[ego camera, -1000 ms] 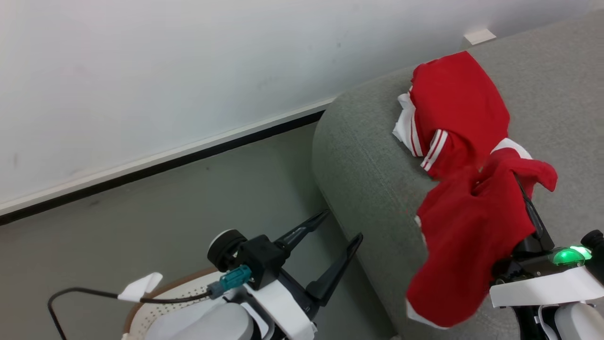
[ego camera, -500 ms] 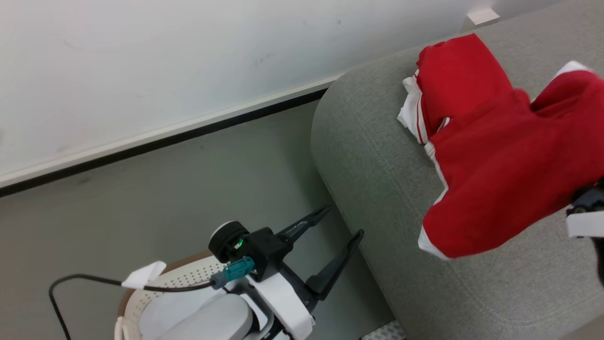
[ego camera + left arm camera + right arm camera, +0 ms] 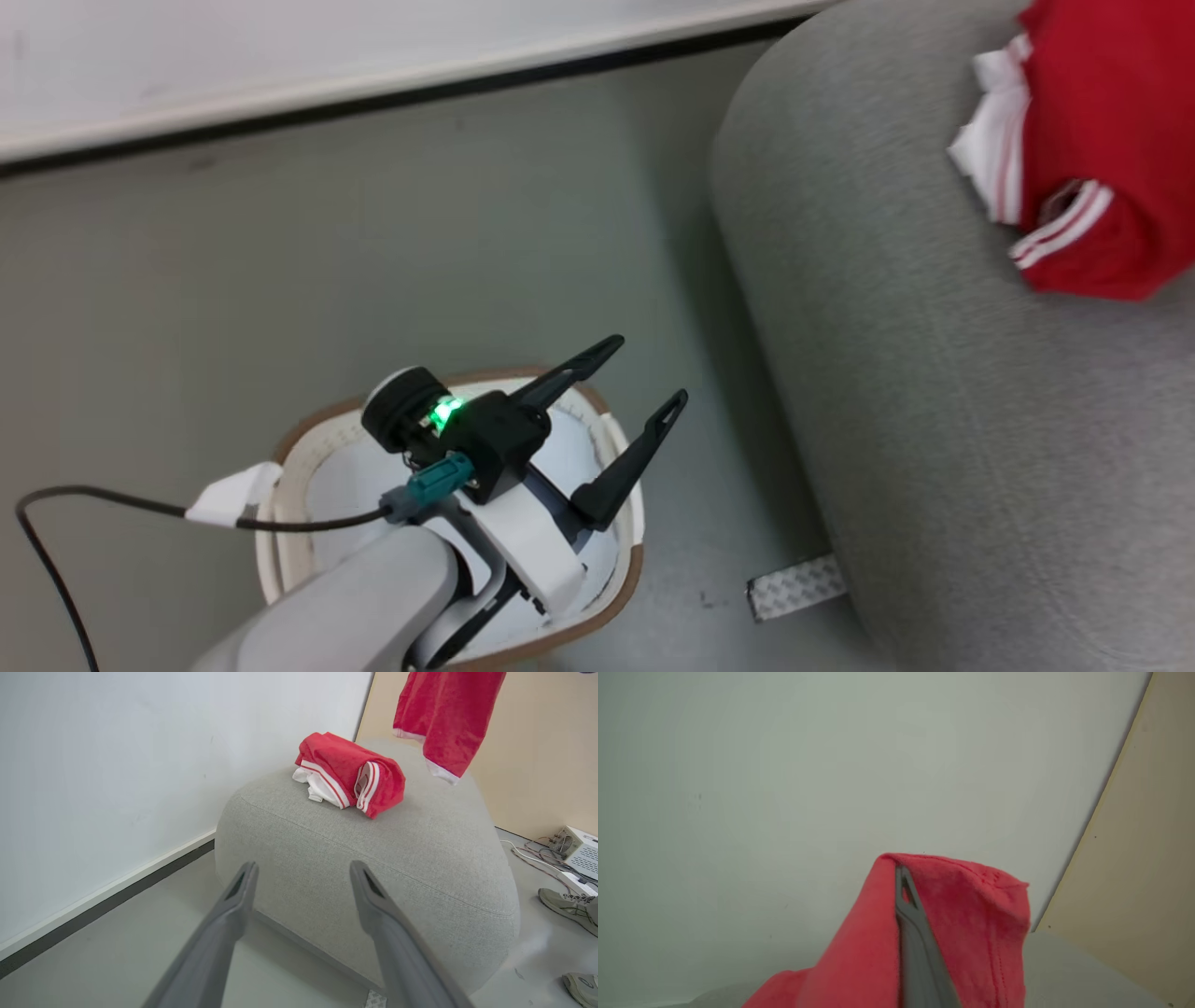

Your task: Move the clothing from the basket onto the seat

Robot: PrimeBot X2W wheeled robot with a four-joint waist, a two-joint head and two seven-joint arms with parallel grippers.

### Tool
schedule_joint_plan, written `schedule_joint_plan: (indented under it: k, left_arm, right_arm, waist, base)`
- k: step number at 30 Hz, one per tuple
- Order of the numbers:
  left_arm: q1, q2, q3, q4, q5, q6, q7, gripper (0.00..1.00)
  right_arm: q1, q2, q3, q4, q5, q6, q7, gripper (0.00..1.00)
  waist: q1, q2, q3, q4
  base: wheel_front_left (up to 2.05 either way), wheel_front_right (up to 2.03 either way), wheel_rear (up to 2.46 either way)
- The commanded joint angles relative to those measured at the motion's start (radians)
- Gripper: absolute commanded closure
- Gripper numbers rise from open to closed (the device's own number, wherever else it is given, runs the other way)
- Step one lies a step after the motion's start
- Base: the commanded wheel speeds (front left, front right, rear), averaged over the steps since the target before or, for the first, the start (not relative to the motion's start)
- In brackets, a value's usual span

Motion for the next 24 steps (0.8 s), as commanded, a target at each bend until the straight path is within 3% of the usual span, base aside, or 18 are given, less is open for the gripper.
schedule_joint_plan:
  k: [1,9,17,21,22,23,24]
  left_arm:
    - [-0.013,0.010,0.003,-0.008,0.011,-0.001,0.001,0.00]
    - [-0.044,0.000,-0.002,-0.016,0.021,-0.006,-0.004,0.00]
    - [-0.047,-0.016,-0.006,0.009,0.013,-0.003,-0.019,0.00]
    - [-0.041,-0.012,-0.007,0.019,0.008,-0.002,-0.023,0.00]
    - [-0.039,-0.012,-0.008,0.021,0.006,-0.003,-0.024,0.00]
    - [-0.035,-0.013,-0.009,0.024,0.004,-0.003,-0.025,0.00]
    - [-0.035,-0.013,-0.009,0.024,0.004,-0.003,-0.025,0.00]
  right_arm:
    - [-0.030,-0.002,0.006,0.036,-0.034,-0.002,0.011,1.00]
    - [-0.122,0.002,0.066,0.339,-0.188,-0.002,0.133,1.00]
    - [-0.121,0.026,0.148,0.541,-0.189,-0.002,0.247,0.98]
    - [-0.119,0.022,0.182,0.582,-0.159,-0.002,0.239,0.69]
    - [-0.119,0.021,0.188,0.588,-0.151,-0.002,0.233,0.54]
    - [-0.118,0.019,0.195,0.594,-0.144,-0.002,0.228,0.00]
    - [-0.118,0.019,0.195,0.594,-0.144,-0.002,0.228,0.00]
  waist:
    - [-0.0002,0.0000,0.076,0.067]
    - [-0.0002,0.0000,0.133,0.124]
    - [-0.0002,0.0000,0.123,0.130]
    - [-0.0002,0.0000,0.112,0.119]
    - [-0.0002,0.0000,0.107,0.115]
    - [-0.0002,0.0000,0.098,0.110]
    - [-0.0002,0.0000,0.098,0.110]
  base:
    - [0.00,0.00,0.00]
    - [0.00,0.00,0.00]
    - [0.00,0.00,0.00]
    - [0.00,0.00,0.00]
    - [0.00,0.00,0.00]
    - [0.00,0.00,0.00]
    - [0.00,0.00,0.00]
